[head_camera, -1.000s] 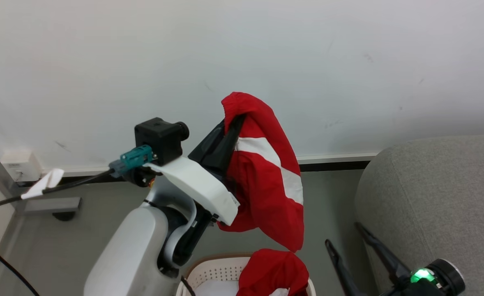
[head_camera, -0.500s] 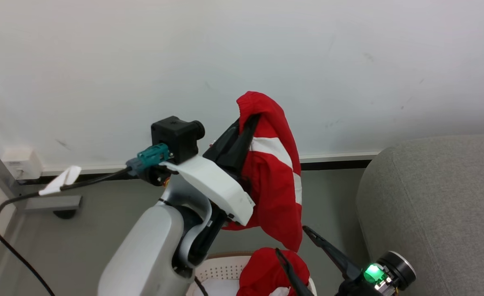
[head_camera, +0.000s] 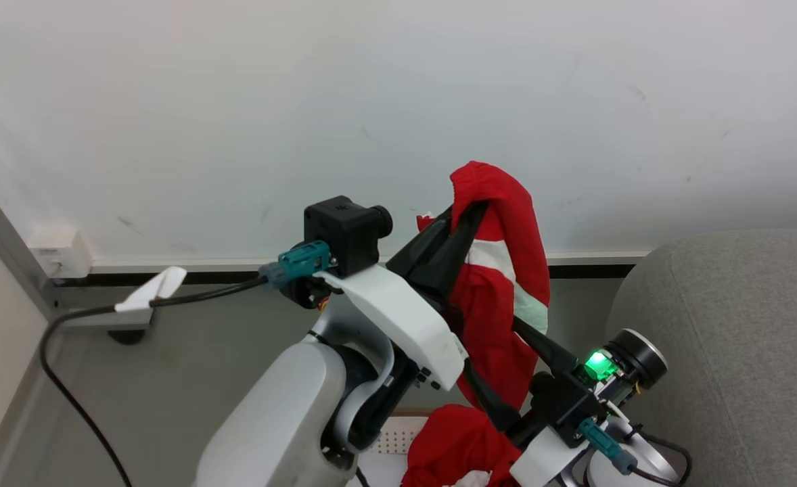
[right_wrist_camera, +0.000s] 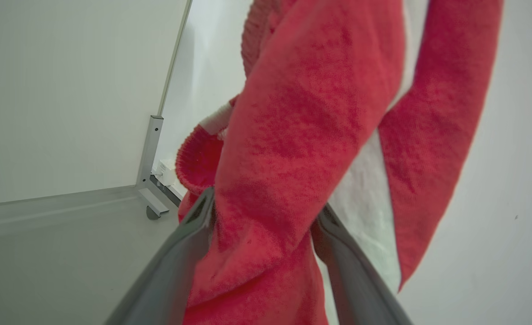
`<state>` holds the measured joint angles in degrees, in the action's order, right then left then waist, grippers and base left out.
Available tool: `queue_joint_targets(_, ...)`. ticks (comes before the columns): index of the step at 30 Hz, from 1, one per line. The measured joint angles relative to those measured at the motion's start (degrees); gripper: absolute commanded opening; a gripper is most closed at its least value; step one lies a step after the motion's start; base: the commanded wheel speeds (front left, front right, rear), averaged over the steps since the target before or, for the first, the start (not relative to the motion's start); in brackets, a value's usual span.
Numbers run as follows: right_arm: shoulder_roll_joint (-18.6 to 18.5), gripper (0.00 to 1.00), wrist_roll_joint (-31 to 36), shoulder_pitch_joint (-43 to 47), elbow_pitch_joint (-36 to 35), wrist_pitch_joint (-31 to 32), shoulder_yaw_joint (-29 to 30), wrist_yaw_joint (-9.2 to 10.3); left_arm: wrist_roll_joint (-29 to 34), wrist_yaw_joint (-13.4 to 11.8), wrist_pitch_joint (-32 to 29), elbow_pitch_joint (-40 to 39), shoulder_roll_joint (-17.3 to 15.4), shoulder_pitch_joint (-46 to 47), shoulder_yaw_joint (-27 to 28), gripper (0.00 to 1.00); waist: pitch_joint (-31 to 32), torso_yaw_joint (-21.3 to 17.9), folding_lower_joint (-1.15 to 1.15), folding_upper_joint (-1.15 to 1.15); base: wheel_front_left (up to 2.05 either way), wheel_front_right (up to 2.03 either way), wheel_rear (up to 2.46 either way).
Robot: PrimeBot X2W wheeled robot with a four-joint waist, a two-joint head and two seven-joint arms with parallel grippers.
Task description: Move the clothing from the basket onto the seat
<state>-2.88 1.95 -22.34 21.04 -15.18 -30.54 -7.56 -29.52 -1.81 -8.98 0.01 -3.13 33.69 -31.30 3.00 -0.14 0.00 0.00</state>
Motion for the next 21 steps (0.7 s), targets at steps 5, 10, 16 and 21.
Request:
queue_joint_targets(5,0.0,0.0,-2.31,-1.88,2.2,0.0,1.77,0.0,-0.92,-0.56,0.48,0.65,0.1,0.03,-1.09,0.0,0.11,1.07,0.0,0.0,0.0,0.0,0.0)
queue_joint_targets(10,0.01,0.0,-5.35,-1.98,2.27,0.0,3.52,0.0,-1.29,-1.11,0.6,1.49,0.04,0.02,-0.86,0.0,0.3,1.35,0.0,0.0,0.0,0.0,0.0)
queue_joint_targets(16,-0.01,0.0,-6.1,-1.86,2.66,0.0,5.17,0.0,-1.72,-1.27,1.04,2.58,-0.62,-0.25,-0.54,0.0,0.43,0.77,0.0,0.0,0.0,0.0,0.0)
queue_joint_targets(21,0.01,0.0,-7.58,-1.56,2.08,0.0,5.72,0.0,-2.38,-1.62,1.02,3.15,-0.94,-1.1,-0.49,0.31,0.53,0.28,0.0,0.0,0.0,0.0,0.0)
